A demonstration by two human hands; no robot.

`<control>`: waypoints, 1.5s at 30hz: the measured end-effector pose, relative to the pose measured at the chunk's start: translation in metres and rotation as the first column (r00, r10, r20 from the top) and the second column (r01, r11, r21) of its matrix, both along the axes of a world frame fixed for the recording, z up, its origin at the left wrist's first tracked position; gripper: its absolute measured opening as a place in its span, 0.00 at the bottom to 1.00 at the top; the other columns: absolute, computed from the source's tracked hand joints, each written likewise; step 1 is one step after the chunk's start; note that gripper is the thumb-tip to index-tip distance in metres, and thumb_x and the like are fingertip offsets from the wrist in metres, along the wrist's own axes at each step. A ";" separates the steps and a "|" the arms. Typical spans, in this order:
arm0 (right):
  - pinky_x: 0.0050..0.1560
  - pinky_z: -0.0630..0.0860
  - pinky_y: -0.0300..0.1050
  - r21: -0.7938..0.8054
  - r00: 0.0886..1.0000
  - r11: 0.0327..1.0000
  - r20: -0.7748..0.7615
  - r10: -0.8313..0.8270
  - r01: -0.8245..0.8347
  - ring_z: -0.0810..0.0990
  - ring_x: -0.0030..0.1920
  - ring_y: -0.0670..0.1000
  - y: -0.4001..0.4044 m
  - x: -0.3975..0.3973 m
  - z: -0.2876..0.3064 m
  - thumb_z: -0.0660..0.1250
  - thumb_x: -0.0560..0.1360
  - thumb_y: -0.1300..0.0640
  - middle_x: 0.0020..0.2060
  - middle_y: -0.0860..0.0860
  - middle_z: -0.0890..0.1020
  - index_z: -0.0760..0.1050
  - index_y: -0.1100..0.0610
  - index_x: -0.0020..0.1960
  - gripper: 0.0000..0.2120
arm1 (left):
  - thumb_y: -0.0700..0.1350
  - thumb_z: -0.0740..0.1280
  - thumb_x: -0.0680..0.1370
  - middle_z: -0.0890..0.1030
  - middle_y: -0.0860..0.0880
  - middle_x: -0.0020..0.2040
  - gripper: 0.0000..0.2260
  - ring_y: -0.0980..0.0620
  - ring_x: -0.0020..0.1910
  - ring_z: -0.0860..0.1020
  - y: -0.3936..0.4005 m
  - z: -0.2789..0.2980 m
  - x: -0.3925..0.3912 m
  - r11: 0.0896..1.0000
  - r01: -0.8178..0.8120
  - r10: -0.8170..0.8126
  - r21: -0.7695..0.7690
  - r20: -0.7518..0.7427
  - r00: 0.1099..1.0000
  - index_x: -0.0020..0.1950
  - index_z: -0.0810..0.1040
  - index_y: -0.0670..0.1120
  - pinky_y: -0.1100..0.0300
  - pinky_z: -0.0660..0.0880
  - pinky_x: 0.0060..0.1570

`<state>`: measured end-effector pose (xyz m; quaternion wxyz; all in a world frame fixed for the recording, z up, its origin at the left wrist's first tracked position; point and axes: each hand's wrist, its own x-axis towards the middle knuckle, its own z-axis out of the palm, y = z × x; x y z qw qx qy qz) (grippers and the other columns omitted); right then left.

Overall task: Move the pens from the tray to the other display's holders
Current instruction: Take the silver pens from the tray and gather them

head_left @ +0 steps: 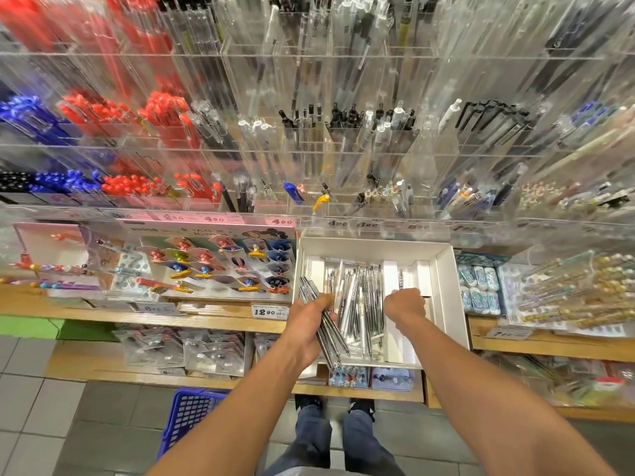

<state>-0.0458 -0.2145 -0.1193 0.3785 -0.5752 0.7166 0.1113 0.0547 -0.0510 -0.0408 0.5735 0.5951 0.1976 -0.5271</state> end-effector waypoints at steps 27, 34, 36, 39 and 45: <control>0.35 0.73 0.36 -0.182 0.629 0.872 0.628 0.458 -0.454 0.78 0.32 0.39 0.068 -0.008 0.081 0.72 0.74 0.53 0.35 0.46 0.81 0.76 0.51 0.41 0.06 | 0.43 0.75 0.71 0.83 0.34 0.54 0.30 0.37 0.46 0.85 -0.007 0.012 -0.011 0.989 0.009 -0.025 -0.149 -0.106 0.994 0.70 0.70 0.34 0.45 0.82 0.38; 0.43 0.75 0.39 -0.270 0.816 0.868 0.312 0.488 -0.416 0.81 0.41 0.49 0.027 -0.007 0.054 0.64 0.79 0.57 0.49 0.49 0.83 0.79 0.56 0.53 0.07 | 0.39 0.70 0.77 0.76 0.48 0.30 0.20 0.52 0.27 0.76 -0.004 0.002 -0.002 0.998 0.013 -0.016 -0.063 -0.043 0.999 0.67 0.71 0.35 0.57 0.76 0.28; 0.47 0.75 0.42 -0.232 0.832 0.822 0.078 0.549 -0.520 0.81 0.48 0.55 0.021 -0.004 0.040 0.62 0.79 0.58 0.52 0.56 0.82 0.76 0.60 0.59 0.11 | 0.39 0.71 0.77 0.76 0.49 0.30 0.16 0.53 0.27 0.75 -0.002 0.000 -0.001 0.998 0.006 -0.009 -0.060 -0.056 0.998 0.63 0.73 0.36 0.58 0.77 0.29; 0.40 0.75 0.44 -0.131 0.799 0.789 -0.070 0.597 -0.601 0.79 0.44 0.55 0.030 0.002 0.025 0.62 0.79 0.59 0.49 0.56 0.81 0.73 0.62 0.57 0.09 | 0.38 0.70 0.78 0.76 0.49 0.29 0.12 0.54 0.27 0.75 -0.002 -0.003 0.000 0.998 -0.015 0.011 -0.062 -0.071 0.997 0.59 0.74 0.38 0.59 0.76 0.27; 0.29 0.68 0.40 -0.114 0.852 0.846 -0.115 0.510 -0.522 0.75 0.34 0.49 0.032 0.013 0.015 0.64 0.78 0.58 0.41 0.52 0.80 0.71 0.59 0.41 0.09 | 0.38 0.71 0.77 0.75 0.48 0.31 0.22 0.53 0.28 0.75 -0.003 -0.005 -0.002 0.998 -0.037 0.035 -0.046 -0.040 0.999 0.68 0.70 0.33 0.59 0.75 0.27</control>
